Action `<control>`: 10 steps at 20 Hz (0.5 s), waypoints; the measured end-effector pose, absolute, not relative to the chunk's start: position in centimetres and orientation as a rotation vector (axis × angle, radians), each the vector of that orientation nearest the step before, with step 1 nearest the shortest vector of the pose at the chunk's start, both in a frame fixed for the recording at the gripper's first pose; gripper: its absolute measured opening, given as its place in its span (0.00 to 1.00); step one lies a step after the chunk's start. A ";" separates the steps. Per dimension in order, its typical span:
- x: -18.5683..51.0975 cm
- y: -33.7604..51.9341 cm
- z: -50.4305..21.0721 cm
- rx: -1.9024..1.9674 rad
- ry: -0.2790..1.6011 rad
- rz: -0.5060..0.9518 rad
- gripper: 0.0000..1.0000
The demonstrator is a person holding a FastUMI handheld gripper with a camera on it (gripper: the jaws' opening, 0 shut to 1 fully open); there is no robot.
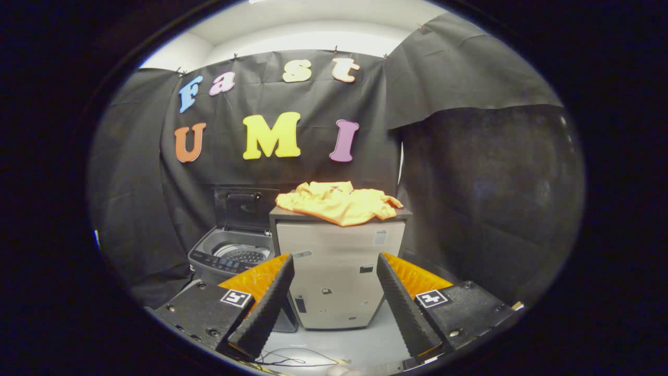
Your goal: Put the clothes into the washing machine and then close the washing machine lid.
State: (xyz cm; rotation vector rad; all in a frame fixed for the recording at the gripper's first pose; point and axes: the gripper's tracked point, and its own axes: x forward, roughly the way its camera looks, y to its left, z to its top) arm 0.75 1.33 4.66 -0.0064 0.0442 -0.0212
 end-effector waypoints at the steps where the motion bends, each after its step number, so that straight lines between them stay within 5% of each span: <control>1: 1.3 1.3 5.8 -0.008 0.045 -0.028 0.99; 10: 9.9 2.3 19.4 -0.027 -0.002 0.006 0.99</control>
